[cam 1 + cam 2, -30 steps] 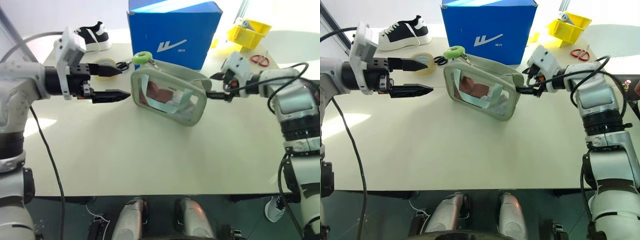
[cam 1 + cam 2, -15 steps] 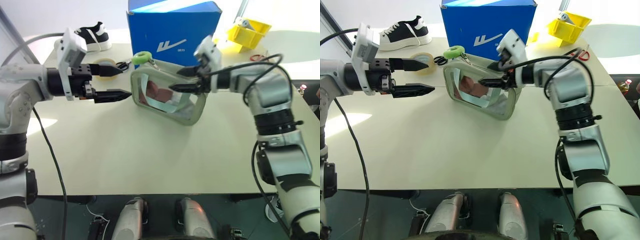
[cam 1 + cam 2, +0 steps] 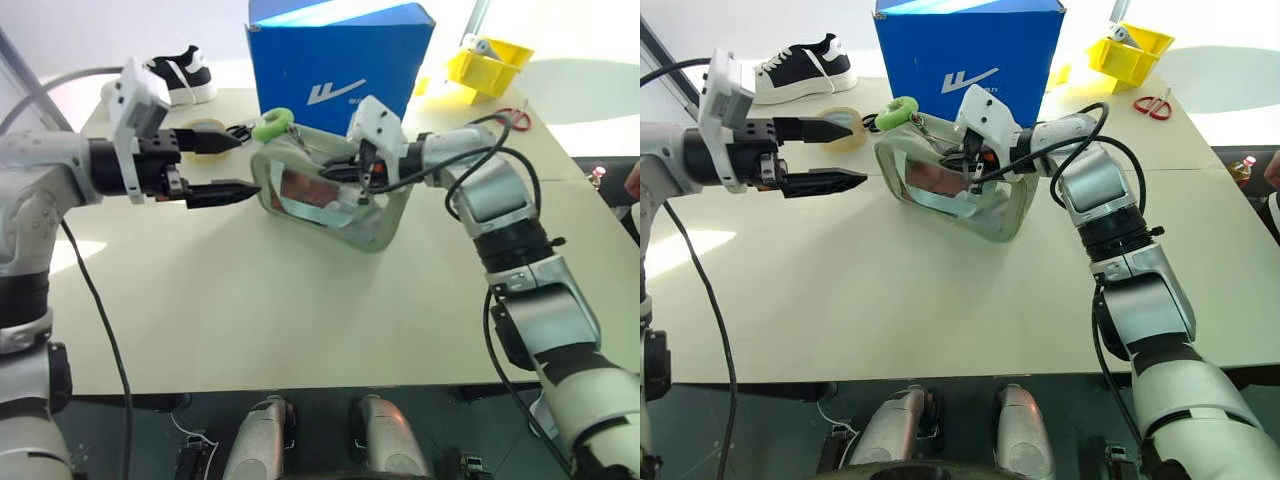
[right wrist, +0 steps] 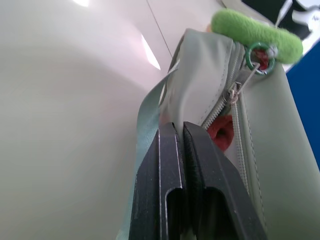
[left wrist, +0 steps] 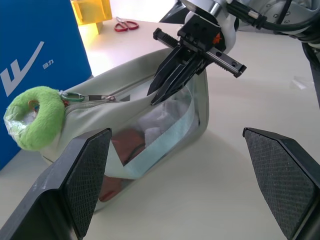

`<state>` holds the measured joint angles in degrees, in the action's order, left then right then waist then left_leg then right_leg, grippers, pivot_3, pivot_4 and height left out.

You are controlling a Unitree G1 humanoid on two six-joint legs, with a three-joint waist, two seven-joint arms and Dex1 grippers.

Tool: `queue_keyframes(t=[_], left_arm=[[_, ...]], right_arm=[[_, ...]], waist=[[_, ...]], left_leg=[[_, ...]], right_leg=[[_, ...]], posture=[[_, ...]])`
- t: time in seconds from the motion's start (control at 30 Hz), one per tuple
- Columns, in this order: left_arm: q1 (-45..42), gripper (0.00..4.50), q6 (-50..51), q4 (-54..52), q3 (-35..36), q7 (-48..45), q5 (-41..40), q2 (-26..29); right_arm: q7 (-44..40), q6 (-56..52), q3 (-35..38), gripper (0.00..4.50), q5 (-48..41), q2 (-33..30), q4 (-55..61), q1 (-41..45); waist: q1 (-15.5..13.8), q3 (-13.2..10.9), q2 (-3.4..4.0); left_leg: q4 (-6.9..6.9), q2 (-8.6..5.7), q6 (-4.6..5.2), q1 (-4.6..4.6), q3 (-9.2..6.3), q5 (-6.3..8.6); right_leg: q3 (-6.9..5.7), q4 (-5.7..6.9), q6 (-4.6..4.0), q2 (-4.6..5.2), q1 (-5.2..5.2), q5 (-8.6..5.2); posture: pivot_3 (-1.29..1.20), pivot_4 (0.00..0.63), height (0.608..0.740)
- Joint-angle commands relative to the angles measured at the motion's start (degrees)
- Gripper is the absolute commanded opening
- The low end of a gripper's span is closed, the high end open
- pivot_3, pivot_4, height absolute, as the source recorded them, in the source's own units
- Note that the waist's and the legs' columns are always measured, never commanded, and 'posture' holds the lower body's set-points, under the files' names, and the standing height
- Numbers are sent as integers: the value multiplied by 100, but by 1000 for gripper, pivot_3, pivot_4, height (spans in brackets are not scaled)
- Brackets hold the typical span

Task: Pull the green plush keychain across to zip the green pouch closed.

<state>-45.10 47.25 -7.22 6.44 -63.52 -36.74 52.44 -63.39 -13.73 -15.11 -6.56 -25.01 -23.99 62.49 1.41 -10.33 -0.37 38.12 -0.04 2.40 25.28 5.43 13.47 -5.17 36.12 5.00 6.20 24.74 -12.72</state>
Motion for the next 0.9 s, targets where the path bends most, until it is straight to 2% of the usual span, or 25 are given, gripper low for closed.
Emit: queue_keyframes(t=[0.03,0.2,0.53,0.67,0.73,0.9], left_arm=[[9,4500,25,-213,291,71,-112,155],[125,4500,52,-315,353,156,-169,191],[81,4500,-214,-33,279,405,53,86],[-456,4500,-679,1143,277,1633,821,-466],[-676,4500,-637,1640,409,2047,883,-748],[-649,4500,-704,1863,394,2064,875,-1051]], right_arm=[[-308,1058,20,24,100,37,-84,300],[-484,1835,-39,24,459,-164,-666,366],[-300,1007,-2,24,415,-7,-374,132],[-80,872,17,24,581,-62,-377,70],[-10,789,37,24,600,-55,-318,40],[97,514,104,24,494,-7,-61,-67]], waist=[[-6,0,0],[-53,-1,1],[-58,-1,0],[-83,1,-2],[-79,1,-3],[-65,1,-3]], left_leg=[[0,0,-9,1,0,-6],[0,-1,-16,2,-1,-9],[0,-2,-22,1,-3,-12],[1,-3,-25,-1,-8,-15],[2,-6,-24,-7,-12,-15],[1,-6,-21,-5,-10,-13]], right_leg=[[0,0,0,-1,1,0],[1,-2,-1,-1,-1,0],[1,-2,-2,2,-4,0],[0,-3,-2,0,-9,-1],[0,-1,-1,-1,-17,0],[0,1,0,0,-16,0]], posture=[[0,150,740],[0,150,740],[0,150,740],[0,150,740],[0,150,740],[0,150,740]])
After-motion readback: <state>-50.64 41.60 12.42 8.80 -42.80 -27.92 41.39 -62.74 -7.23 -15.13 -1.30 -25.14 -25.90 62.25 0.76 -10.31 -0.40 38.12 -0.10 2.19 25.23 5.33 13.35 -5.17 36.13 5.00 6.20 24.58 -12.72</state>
